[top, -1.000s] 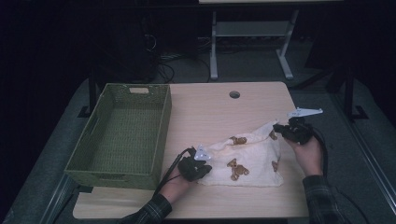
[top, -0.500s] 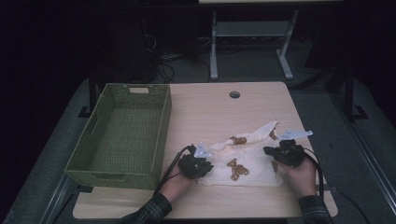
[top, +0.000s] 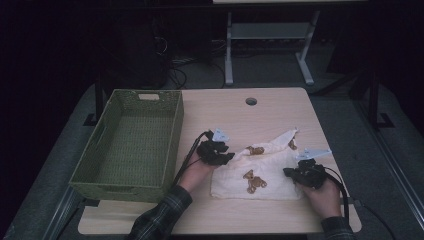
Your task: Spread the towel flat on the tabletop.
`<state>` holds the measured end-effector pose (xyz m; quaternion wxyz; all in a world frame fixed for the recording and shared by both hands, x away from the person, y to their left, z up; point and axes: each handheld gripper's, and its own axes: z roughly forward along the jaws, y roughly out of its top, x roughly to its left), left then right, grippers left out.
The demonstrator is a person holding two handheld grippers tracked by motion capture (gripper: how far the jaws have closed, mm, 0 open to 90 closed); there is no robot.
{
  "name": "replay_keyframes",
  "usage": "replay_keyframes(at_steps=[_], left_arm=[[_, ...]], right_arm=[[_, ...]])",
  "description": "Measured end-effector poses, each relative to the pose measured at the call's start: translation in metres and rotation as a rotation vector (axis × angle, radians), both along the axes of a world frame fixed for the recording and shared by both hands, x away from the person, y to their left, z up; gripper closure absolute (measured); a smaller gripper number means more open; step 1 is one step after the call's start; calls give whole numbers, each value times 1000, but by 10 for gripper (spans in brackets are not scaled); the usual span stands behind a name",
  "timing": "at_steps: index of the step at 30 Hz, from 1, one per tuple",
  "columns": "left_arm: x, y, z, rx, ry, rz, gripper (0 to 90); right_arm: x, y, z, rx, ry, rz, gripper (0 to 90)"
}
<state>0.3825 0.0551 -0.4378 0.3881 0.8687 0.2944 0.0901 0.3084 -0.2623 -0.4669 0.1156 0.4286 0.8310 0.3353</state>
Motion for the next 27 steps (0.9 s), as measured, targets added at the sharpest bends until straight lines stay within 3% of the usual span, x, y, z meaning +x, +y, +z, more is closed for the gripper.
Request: replay_keyframes(at_steps=[7,16,18,21,24,27], left_arm=[[5,-17,-8,-20,12,-49,605],[4,-33,-21,45,25,-90,602],[4,-33,-22,45,29,-84,653],[3,-33,-21,51,23,-90,827],[-2,-34,-15,43,-13,-85,857],[-15,-38,-4,23,-51,-114,857]], right_arm=[[0,-1,-1,6,-4,2,899],[-1,0,0,0,-6,4,899],[-1,-1,-1,2,-6,5,899],[-1,-1,-1,5,-10,5,899],[-1,-1,-1,3,-10,7,899],[-1,-1,-1,-1,-11,7,899]])
